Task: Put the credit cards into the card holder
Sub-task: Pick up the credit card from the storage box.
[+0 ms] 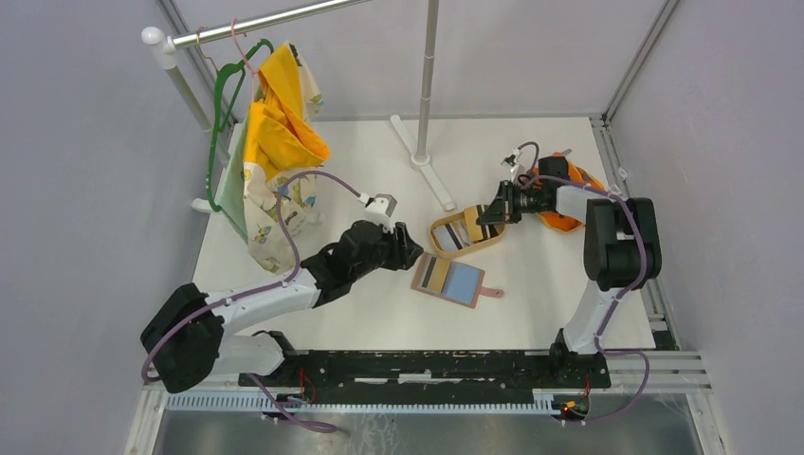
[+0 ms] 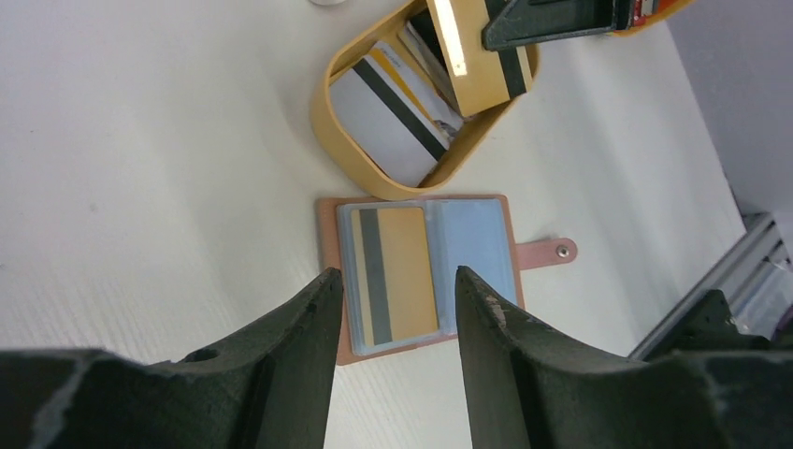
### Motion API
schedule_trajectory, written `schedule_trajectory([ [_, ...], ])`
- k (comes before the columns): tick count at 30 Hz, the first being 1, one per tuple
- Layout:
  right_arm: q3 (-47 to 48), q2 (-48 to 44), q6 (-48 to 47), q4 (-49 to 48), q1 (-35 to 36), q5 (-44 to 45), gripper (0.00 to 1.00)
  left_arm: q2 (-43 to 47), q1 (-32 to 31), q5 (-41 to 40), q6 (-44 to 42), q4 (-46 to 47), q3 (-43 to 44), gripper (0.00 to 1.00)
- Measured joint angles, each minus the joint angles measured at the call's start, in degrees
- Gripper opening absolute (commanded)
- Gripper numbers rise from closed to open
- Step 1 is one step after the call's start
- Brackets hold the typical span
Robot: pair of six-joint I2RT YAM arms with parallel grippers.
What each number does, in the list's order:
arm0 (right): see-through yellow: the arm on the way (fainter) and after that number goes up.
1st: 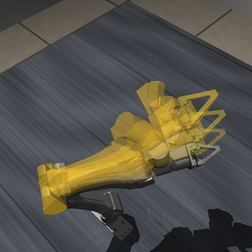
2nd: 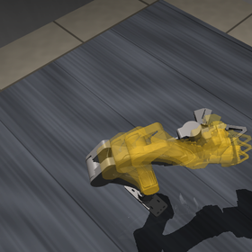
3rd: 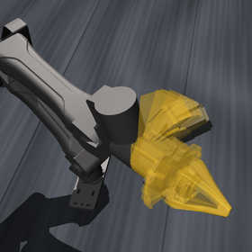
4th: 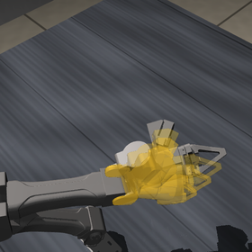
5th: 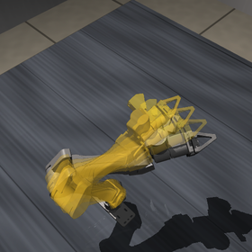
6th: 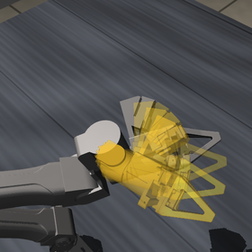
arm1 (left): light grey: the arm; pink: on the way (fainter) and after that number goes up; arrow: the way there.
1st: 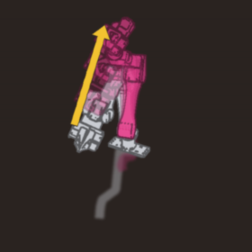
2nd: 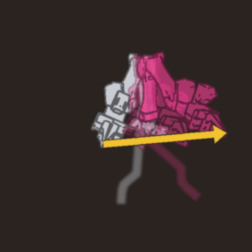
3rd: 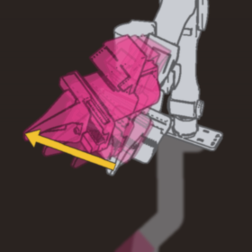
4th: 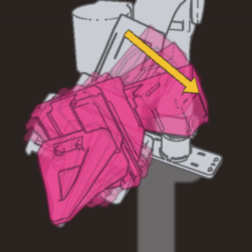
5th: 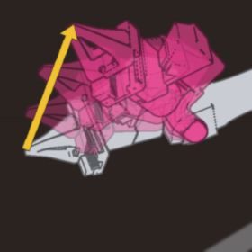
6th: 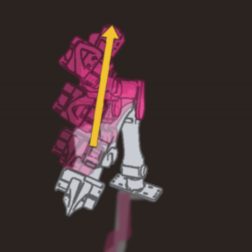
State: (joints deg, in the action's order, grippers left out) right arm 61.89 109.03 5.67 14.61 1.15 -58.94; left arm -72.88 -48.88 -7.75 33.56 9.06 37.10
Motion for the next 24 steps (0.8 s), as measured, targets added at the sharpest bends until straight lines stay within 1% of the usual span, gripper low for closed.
schedule_trajectory([
  [4, -1.55, -4.85, -0.90, -0.48, -0.81, -0.79, 0.00, 5.31, 0.00, 3.72, -0.09, 3.45, -4.17, 0.54],
  [7, -4.02, -9.55, -1.64, -3.45, -0.92, -4.46, 0.00, 10.93, -0.02, 7.10, -0.15, 6.67, -6.73, 0.54],
  [9, -5.64, -12.79, -3.82, -4.55, -0.90, -7.65, 0.00, 15.65, -0.02, 9.49, -0.28, 9.31, -8.13, 0.54],
  [11, -6.60, -16.15, -9.22, -3.54, -0.31, -11.02, 0.00, 20.68, -0.02, 11.54, -1.55, 12.20, -9.27, 0.55],
  [14, -6.64, -21.73, -23.78, 3.06, 1.88, -14.82, 0.00, 25.83, -0.02, 13.31, -4.37, 14.08, -9.88, 0.55],
  [15, -6.62, -23.89, -30.16, 6.34, 2.99, -16.00, 0.00, 26.97, -0.04, 13.51, -5.46, 13.97, -9.90, 0.58],
  [17, -6.62, -28.39, -43.47, 13.38, 5.33, -17.94, 0.00, 28.81, -0.04, 13.86, -7.65, 12.96, -9.90, 0.70],
  [19, -6.69, -31.87, -55.06, 19.02, 7.43, -19.12, 0.00, 29.77, -0.04, 14.45, -9.31, 11.65, -10.14, 0.85],
  [20, -6.93, -33.38, -60.65, 21.49, 8.33, -19.56, 0.00, 30.29, -0.04, 15.28, -9.73, 11.85, -10.97, 0.90],
  [22, -7.69, -35.30, -70.99, 26.58, 10.38, -19.71, 0.00, 31.45, -0.07, 17.03, -10.36, 13.20, -13.42, 0.94],
  [24, -8.17, -35.67, -79.87, 31.43, 12.33, -19.47, 0.00, 31.82, -0.07, 18.47, -10.62, 14.91, -16.02, 0.94],
])
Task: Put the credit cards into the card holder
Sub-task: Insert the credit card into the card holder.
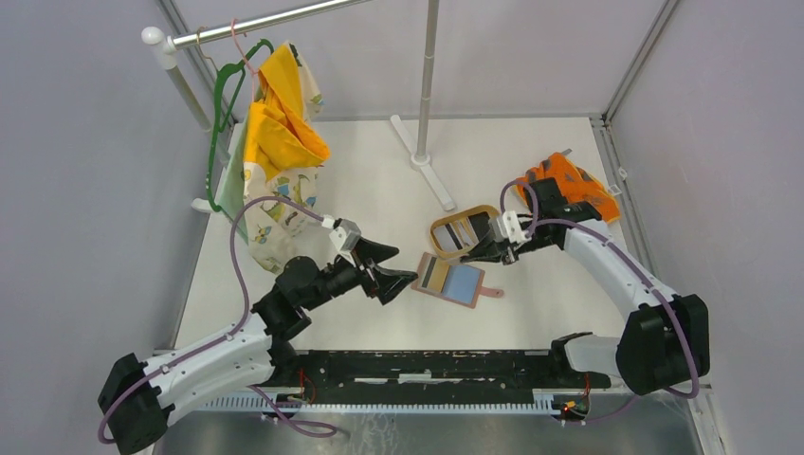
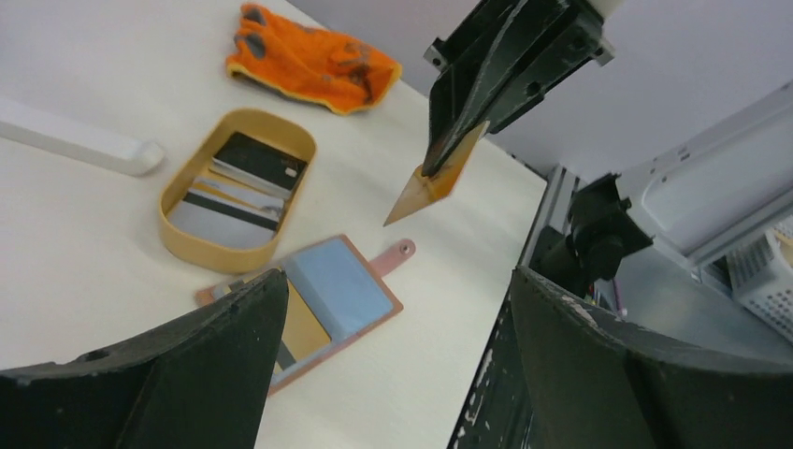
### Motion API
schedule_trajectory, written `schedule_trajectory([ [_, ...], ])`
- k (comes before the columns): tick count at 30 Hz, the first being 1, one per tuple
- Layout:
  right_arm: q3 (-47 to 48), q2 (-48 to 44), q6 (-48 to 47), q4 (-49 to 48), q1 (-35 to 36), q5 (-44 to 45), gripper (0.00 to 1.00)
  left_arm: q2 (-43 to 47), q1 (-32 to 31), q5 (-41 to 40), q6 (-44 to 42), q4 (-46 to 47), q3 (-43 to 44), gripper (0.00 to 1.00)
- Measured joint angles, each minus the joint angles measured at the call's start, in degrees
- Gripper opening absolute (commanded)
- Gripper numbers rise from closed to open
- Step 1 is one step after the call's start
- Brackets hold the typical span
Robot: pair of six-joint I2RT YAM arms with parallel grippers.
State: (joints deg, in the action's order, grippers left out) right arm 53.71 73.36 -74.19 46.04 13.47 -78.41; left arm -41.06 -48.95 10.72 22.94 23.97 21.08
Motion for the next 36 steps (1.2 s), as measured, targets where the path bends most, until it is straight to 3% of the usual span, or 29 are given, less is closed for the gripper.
schedule_trajectory([
  [5, -0.85, 0.02, -24.26, 14.16, 5.05, 1.33, 0.00, -3.61, -0.81, 4.94, -0.96, 10.01, -7.41, 0.96],
  [8, -1.57, -0.09, -34.01, 19.47, 6.60, 1.53, 0.00, -4.87, -5.60, 5.53, -5.40, 14.29, -11.67, 0.99],
  [13, -3.69, -0.98, -40.96, 23.04, 8.33, 1.79, 0.00, -5.27, -18.29, -0.63, -18.23, 14.56, -12.02, 1.00],
  [16, -3.82, -0.98, -42.16, 23.93, 9.05, 1.95, 0.00, -8.11, -20.13, -3.72, -23.06, 15.80, -11.02, 0.96],
  [18, -3.82, -0.76, -40.09, 22.97, 9.33, 1.97, 0.00, -10.56, -20.28, -5.20, -24.59, 17.16, -10.51, 0.90],
  [22, -3.82, 0.13, -20.74, 11.45, 9.70, 2.43, 0.00, -16.20, -20.31, -7.76, -26.23, 20.28, -9.03, 0.75],
  [27, -3.96, 0.52, 0.33, -2.54, 10.58, 4.39, 0.00, -20.35, -20.31, -10.62, -26.36, 24.33, -7.52, 0.64],
  [31, -3.96, 1.18, 7.41, -7.10, 11.30, 5.25, 0.00, -21.29, -20.24, -11.30, -26.34, 26.27, -7.02, 0.60],
  [36, -3.98, 1.60, 9.20, -7.91, 12.41, 5.49, 0.00, -21.73, -18.64, -10.60, -25.73, 27.26, -6.36, 0.48],
])
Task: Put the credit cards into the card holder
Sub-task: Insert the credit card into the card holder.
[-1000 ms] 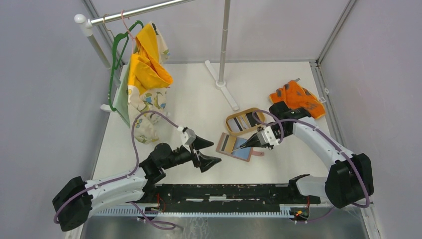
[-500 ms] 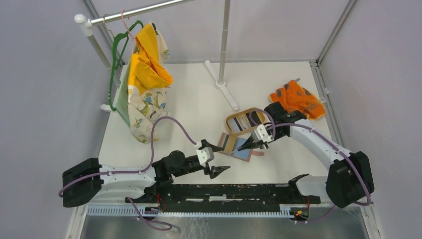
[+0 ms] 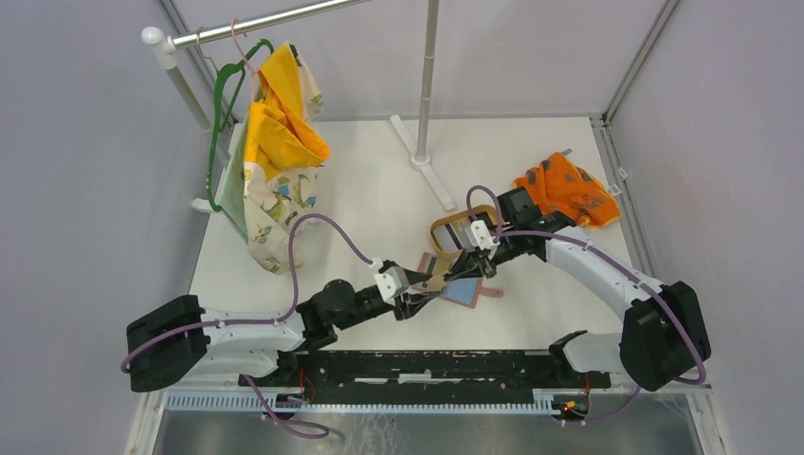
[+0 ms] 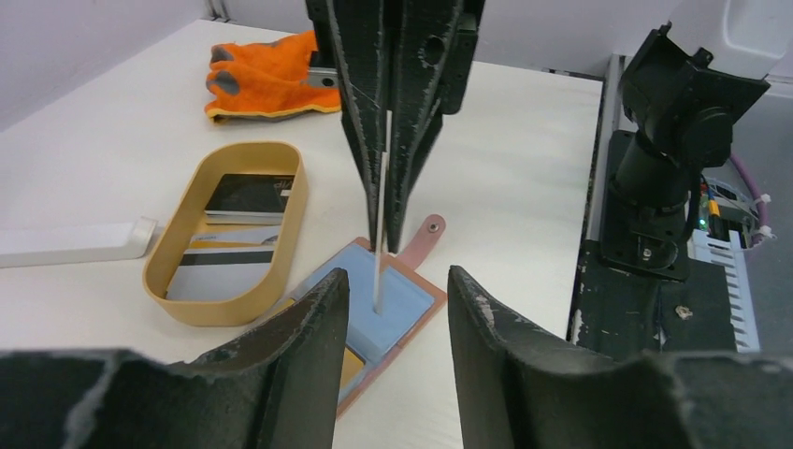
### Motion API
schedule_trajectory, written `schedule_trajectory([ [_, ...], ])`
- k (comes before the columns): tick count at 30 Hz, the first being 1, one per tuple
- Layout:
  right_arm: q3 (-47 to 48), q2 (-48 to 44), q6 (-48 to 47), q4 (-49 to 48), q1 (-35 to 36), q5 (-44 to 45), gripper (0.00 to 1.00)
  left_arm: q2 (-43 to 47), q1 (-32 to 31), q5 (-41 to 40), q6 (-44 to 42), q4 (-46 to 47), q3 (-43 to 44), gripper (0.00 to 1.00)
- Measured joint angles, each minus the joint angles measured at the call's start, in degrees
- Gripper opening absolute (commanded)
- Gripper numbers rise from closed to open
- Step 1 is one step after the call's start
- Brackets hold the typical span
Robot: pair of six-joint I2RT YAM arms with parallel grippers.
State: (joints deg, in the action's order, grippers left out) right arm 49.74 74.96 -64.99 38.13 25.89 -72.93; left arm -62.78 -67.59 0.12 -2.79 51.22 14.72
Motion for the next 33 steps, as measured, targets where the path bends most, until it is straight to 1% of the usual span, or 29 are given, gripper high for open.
schedule_trajectory([
  [1, 0.00, 0.07, 0.13, 0.00, 0.20, 0.00, 0.00, -0.11, 0.61, 0.28, 0.11, 0.09, 0.11, 0.45],
  [2, 0.00, 0.13, 0.22, 0.02, 0.37, 0.02, 0.00, -0.26, 1.25, 0.61, 0.52, 0.11, 0.26, 0.40],
  [3, 0.00, 0.22, 0.22, 0.04, 0.63, 0.02, 0.00, -0.42, 1.70, 1.18, 0.85, 0.13, 0.44, 0.30],
  [5, 0.00, 0.39, 0.22, 0.07, 0.92, 0.09, 0.00, -0.74, 2.60, 2.38, 1.86, 0.11, 0.87, 0.19],
  [7, 0.00, 0.68, 0.22, 0.07, 1.11, 0.15, 0.00, -1.27, 3.17, 3.93, 2.43, -0.13, 1.60, 0.04],
  [8, 0.00, 0.83, 0.22, 0.07, 1.16, 0.20, 0.00, -1.49, 3.32, 4.74, 2.69, -0.20, 1.95, 0.02],
  [13, 0.00, 1.03, 0.26, 0.39, 1.38, 1.01, 0.01, -2.10, 4.46, 7.67, 2.82, -1.01, 2.60, 0.02],
  [14, 0.00, 1.03, 0.26, 0.48, 1.38, 1.05, 0.01, -2.10, 4.61, 8.04, 2.86, -1.14, 2.60, 0.07],
  [16, 0.00, 1.07, 0.26, 0.50, 1.38, 1.14, 0.01, -2.01, 5.01, 8.96, 3.02, -1.42, 2.60, 0.24],
  [17, 0.00, 1.14, 0.26, 0.48, 1.38, 1.14, 0.01, -1.88, 5.33, 9.49, 3.37, -1.70, 2.60, 0.28],
  [19, 0.00, 1.18, 0.26, 0.44, 1.42, 1.18, 0.01, -1.42, 5.84, 10.54, 4.11, -2.71, 2.60, 0.31],
  [23, 0.00, 1.18, 0.26, 0.44, 1.42, 1.18, 0.01, -0.42, 6.82, 11.91, 5.01, -4.57, 2.60, 0.31],
  [28, 0.00, 1.36, 0.26, 0.44, 1.42, 1.20, 0.01, -0.22, 7.78, 12.98, 5.18, -5.38, 2.60, 0.17],
  [33, 0.00, 1.92, 0.31, 0.48, 1.44, 1.22, 0.01, -0.76, 8.33, 14.93, 5.29, -5.44, 2.60, 0.17],
])
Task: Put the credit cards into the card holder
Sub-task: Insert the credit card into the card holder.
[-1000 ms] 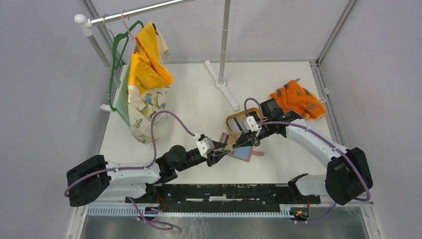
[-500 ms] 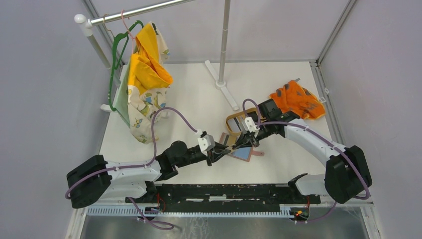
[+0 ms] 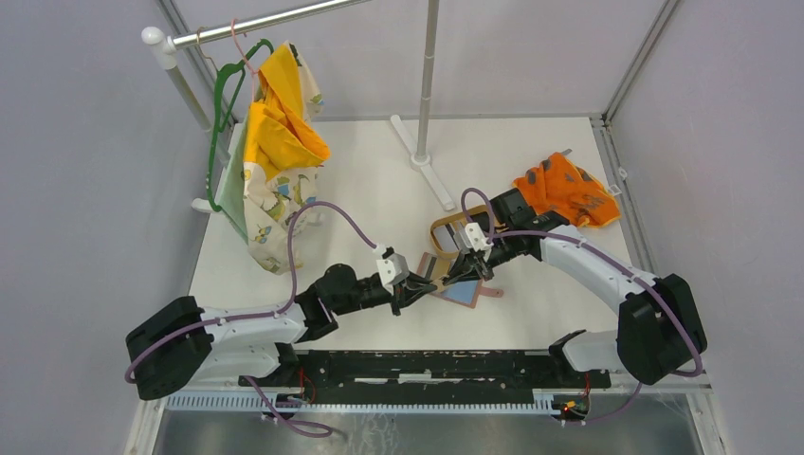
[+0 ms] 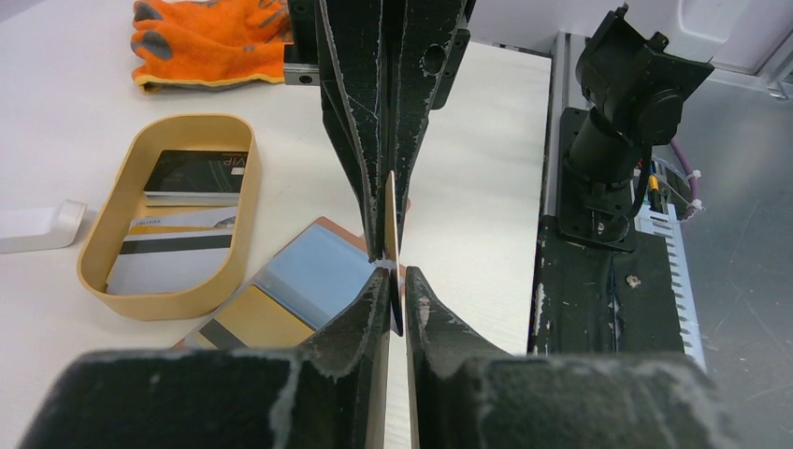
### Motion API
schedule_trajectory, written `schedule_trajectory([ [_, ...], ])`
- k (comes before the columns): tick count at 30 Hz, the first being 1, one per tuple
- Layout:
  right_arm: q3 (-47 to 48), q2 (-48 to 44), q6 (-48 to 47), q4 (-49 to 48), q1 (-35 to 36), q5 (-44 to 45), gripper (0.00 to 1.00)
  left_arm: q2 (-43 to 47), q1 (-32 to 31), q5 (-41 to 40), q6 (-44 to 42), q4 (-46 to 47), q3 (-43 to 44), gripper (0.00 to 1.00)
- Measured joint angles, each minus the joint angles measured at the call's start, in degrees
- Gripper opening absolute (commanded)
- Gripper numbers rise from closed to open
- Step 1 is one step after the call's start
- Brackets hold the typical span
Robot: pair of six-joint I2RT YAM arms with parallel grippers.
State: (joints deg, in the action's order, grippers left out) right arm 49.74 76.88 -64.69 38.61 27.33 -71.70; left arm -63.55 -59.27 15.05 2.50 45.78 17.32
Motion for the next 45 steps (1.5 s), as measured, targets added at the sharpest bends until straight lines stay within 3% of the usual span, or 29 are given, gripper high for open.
schedule_trajectory([
  [6, 0.00, 0.11, 0.28, 0.02, 0.00, 0.22, 0.01, -1.36, 0.63, 1.55, 0.07, 0.02, 0.42, 0.16],
  [8, 0.00, 0.11, 0.37, -0.02, 0.00, 0.20, 0.01, -1.36, 0.85, 1.70, 0.17, 0.11, 0.42, 0.04],
  [12, 0.00, 0.13, 0.81, -0.07, 0.00, 0.20, 0.04, -1.51, 1.42, 2.16, 1.25, 0.24, 0.42, 0.02],
  [13, 0.00, 0.17, 0.96, -0.07, 0.00, 0.17, 0.10, -1.57, 1.53, 2.47, 1.38, 0.37, 0.42, 0.02],
  [18, 0.00, 0.24, 1.81, -0.39, 0.00, 0.90, 0.62, -2.01, 2.60, 4.22, 3.93, 0.68, 0.39, 0.02],
  [21, 0.02, 0.07, 0.94, -0.31, -0.07, 6.40, 0.73, -1.95, 5.16, 6.82, 8.11, 0.57, 0.00, 0.02],
  [24, -0.26, -1.40, 1.49, -1.99, -0.48, 15.54, 0.63, -1.31, 8.04, 8.15, 12.70, -2.03, -0.57, 0.02],
  [27, -3.91, -5.05, 2.54, -7.15, -1.01, 26.36, 0.33, 0.31, 8.96, 7.96, 15.74, -7.45, -0.79, 0.02],
  [30, -6.27, -5.55, 3.45, -9.53, -1.20, 33.99, 0.19, 2.97, 8.94, 6.80, 17.09, -14.78, -0.76, 0.02],
  [37, -6.27, 2.23, 6.54, -15.17, 0.44, 46.97, 0.13, 7.56, 9.03, 1.51, 17.81, -31.69, 1.92, 0.02],
  [45, -6.25, 9.07, 9.20, -20.04, 5.81, 54.05, 0.13, 8.59, 9.05, 1.73, 19.85, -37.03, 3.15, 0.02],
])
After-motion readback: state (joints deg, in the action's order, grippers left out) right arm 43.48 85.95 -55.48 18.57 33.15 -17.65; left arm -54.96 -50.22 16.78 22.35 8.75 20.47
